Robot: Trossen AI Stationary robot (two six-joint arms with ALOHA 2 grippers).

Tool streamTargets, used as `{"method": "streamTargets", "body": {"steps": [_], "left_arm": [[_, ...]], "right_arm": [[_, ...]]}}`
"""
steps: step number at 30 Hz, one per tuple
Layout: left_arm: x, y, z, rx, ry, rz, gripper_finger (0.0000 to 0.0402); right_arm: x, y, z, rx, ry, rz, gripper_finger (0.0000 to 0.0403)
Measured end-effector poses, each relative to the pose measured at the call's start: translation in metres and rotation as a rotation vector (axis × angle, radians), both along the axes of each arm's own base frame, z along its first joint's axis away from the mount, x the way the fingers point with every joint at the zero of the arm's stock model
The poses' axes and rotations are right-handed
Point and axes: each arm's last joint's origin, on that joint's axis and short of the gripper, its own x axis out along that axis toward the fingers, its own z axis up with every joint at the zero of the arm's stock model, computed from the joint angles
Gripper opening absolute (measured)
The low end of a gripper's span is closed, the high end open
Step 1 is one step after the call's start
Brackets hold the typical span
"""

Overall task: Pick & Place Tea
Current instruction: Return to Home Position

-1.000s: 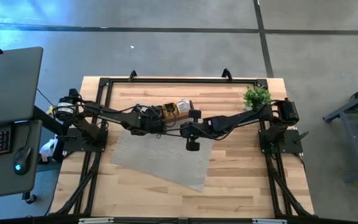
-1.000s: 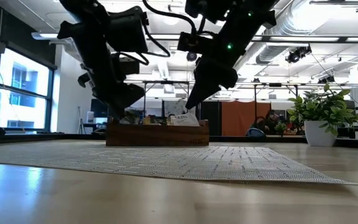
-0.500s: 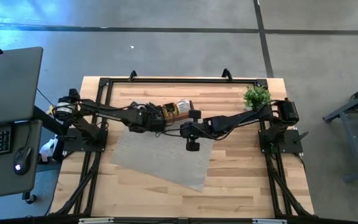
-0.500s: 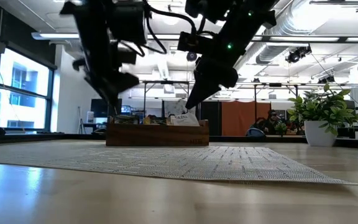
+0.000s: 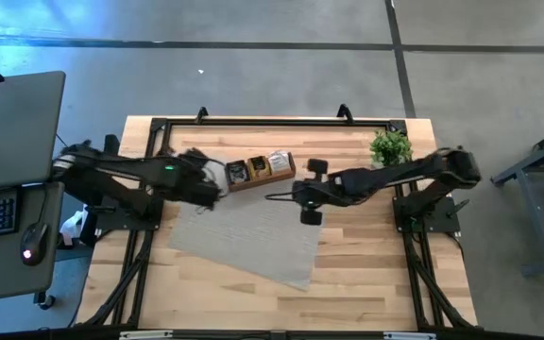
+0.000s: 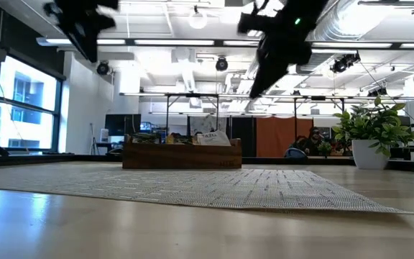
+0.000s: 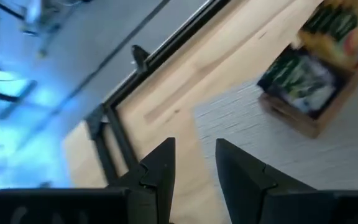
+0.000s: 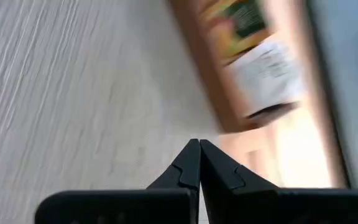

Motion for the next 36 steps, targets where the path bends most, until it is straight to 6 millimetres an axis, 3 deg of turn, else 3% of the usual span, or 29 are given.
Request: {"method": "streamTargets", "body": {"steps": [4,9,15,21,30,36], "left_arm": [[-0.037,-0.009,0.005,-0.029,-0.155,-0.033,0.0112],[-0.068,-0.015,-0.015,-0.033,-0.368,-0.131,0.0112],[-0.079,-0.020,-0.048,0.021,-0.656,-0.300,0.0112],[-0.084,-0.015,-0.073,0.139,-0.808,-0.308,0.0112],[-0.093,-0.011,-0.088,0.191,-0.813,-0.401,0.0112],[-0.084,-0.020,-0.089,0.189,-0.808,-0.797,0.0112]], "right_arm": [[-0.033,0.008,0.012,-0.048,-0.129,0.073,0.0001],[-0.091,0.007,0.012,0.083,-0.346,0.215,0.0001],[-0.156,-0.004,0.021,0.064,-0.708,0.223,0.0001],[-0.206,-0.010,0.012,0.076,-1.004,0.260,0.0001],[-0.245,-0.014,-0.007,0.011,-1.203,0.296,0.0001],[-0.241,-0.014,-0.012,-0.012,-1.169,0.295,0.0001]]}}
